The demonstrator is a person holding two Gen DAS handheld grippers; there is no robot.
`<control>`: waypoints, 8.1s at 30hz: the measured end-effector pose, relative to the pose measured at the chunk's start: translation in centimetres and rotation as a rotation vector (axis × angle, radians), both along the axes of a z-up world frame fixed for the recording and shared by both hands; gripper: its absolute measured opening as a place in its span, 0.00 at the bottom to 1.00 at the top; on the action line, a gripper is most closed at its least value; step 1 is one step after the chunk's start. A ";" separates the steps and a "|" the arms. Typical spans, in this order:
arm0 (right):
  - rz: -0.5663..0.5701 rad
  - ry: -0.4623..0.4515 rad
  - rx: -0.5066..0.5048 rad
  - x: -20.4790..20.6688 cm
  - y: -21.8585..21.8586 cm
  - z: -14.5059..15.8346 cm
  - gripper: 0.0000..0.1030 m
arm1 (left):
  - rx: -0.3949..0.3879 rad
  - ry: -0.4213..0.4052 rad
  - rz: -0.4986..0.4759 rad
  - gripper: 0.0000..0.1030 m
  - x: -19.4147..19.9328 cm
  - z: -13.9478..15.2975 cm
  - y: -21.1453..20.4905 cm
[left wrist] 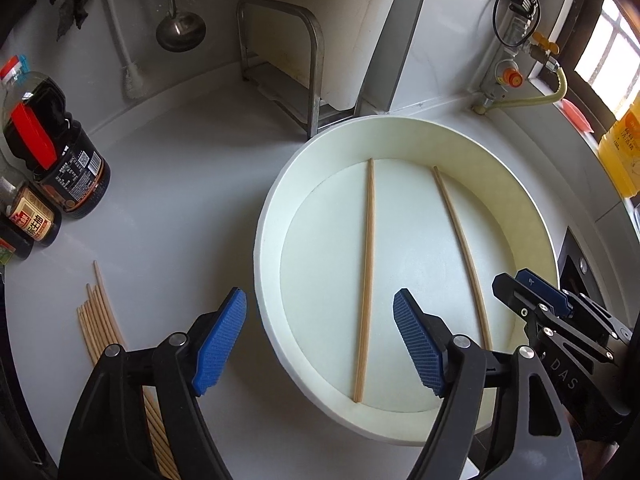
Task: Organize utensils
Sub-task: 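Open both tools to drop the chopsticks into the basin, then move both open tools back to the chopstick row, then close the left tool on one chopstick while the right tool grasps another chopstick, then carry the held chopsticks with both tools over the white basin, then open both tools to drop the chopsticks into the basin, then move both open tools back to the chopstick row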
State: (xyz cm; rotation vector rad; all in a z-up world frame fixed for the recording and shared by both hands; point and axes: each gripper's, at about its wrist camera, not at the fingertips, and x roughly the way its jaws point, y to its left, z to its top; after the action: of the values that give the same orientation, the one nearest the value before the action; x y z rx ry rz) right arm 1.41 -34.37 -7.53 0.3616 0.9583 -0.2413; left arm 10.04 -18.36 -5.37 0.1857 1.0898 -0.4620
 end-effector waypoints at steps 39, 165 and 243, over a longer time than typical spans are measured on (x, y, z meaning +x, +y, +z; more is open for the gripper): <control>0.379 -0.035 -0.035 1.4 21.0 2.7 0.53 | 0.033 -0.043 0.397 0.83 -4.9 -0.6 25.9; 0.647 0.001 -0.028 6.6 27.7 -1.7 0.06 | -0.032 0.050 0.452 0.07 -2.9 -4.3 27.2; 0.141 0.002 -0.031 -1.4 7.8 2.8 0.24 | -0.049 -0.001 0.091 0.74 -1.6 2.3 9.8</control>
State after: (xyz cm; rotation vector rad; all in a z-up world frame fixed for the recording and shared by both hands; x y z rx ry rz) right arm -0.03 -26.53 -4.70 0.2637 0.9767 -0.1276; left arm 8.42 -8.53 -3.08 0.0926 1.0801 -0.4062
